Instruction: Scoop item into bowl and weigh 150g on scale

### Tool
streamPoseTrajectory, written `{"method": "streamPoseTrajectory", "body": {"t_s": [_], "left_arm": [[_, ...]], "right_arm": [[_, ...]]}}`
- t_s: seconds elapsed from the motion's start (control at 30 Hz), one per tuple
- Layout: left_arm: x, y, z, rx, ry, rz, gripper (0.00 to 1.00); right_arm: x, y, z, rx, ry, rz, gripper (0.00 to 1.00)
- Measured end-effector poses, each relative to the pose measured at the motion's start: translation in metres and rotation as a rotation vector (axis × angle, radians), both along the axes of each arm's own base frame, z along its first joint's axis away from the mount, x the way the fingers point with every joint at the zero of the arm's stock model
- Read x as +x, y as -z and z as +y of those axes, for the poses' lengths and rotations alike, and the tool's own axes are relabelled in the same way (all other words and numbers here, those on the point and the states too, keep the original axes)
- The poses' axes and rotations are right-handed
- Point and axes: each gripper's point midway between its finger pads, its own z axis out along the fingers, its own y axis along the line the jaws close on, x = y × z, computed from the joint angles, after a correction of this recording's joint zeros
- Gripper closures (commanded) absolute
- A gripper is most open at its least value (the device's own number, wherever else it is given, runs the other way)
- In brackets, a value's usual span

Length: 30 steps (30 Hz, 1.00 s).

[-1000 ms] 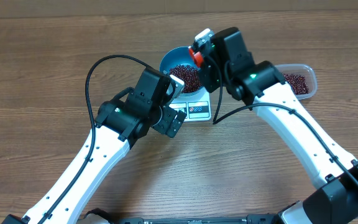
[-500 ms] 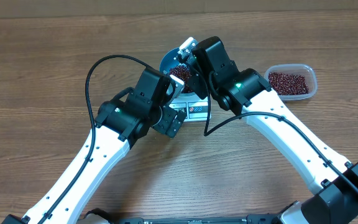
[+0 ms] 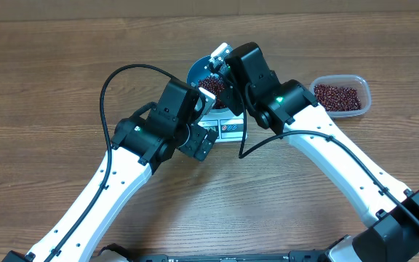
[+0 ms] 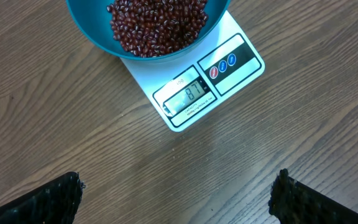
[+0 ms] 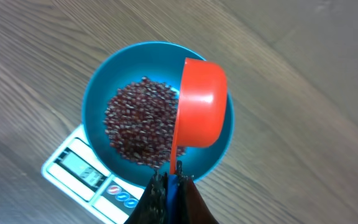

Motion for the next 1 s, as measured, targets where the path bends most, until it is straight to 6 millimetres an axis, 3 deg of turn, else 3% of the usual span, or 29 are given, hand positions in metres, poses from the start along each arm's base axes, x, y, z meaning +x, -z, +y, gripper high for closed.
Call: {"method": "streamPoseTrajectory", "body": {"t_s": [0.13, 0.53, 0.77, 0.87, 1.0], "left_arm": [[0.0, 0.0, 0.0, 0.0, 0.0, 0.0, 0.0], [0.0, 0.0, 0.0, 0.0, 0.0, 0.0, 0.0], [0.0, 0.0, 0.0, 0.0, 0.0, 0.0, 0.0], [0.0, 0.0, 0.0, 0.0, 0.0, 0.0, 0.0], [0.0, 0.0, 0.0, 0.0, 0.0, 0.0, 0.01]], "right_arm": [[0.004, 0.001, -0.005, 0.1, -0.003, 0.058, 0.96], [0.027, -0.019, -0.067, 0.544, 0.048, 0.239, 0.96], [0.031, -0.029, -0.154, 0.639, 0.284, 0.257, 0.96], [0.024, -0.02, -0.196, 0.549, 0.457, 0.254, 0.96], [0.016, -0.003, -0.232, 0.373, 0.628, 0.242, 0.96]]}}
